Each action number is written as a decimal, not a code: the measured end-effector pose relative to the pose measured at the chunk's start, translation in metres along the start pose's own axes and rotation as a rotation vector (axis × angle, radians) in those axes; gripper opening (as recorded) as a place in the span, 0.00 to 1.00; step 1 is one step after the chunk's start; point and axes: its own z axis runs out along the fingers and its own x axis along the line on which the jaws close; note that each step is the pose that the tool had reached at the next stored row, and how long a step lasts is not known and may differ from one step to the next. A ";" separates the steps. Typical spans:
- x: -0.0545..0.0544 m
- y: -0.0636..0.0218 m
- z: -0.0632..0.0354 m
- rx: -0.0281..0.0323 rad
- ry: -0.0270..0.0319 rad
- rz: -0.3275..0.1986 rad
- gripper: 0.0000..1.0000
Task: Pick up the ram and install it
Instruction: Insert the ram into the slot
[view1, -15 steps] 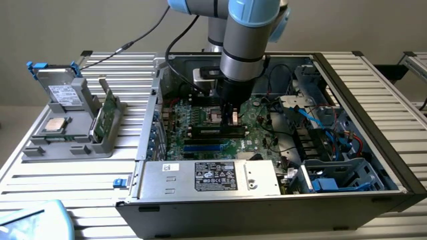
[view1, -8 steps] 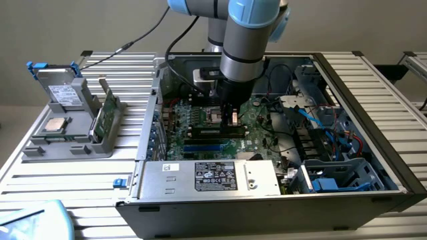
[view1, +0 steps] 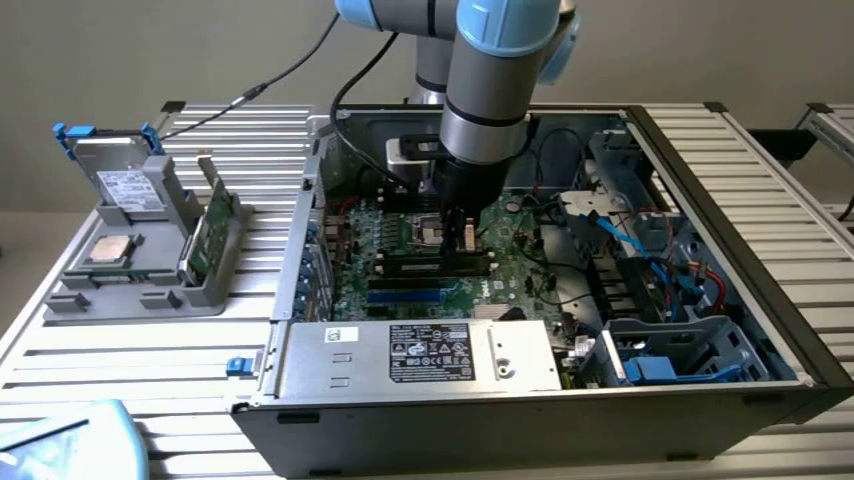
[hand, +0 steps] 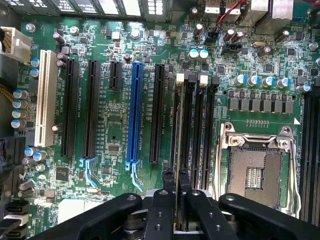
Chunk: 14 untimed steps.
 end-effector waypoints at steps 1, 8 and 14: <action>0.000 0.0000 0.0000 0.0000 0.0000 0.000 0.22; 0.000 0.0003 -0.0028 0.0001 -0.0002 0.000 0.40; -0.001 0.0055 -0.0261 -0.0001 0.0001 0.000 0.40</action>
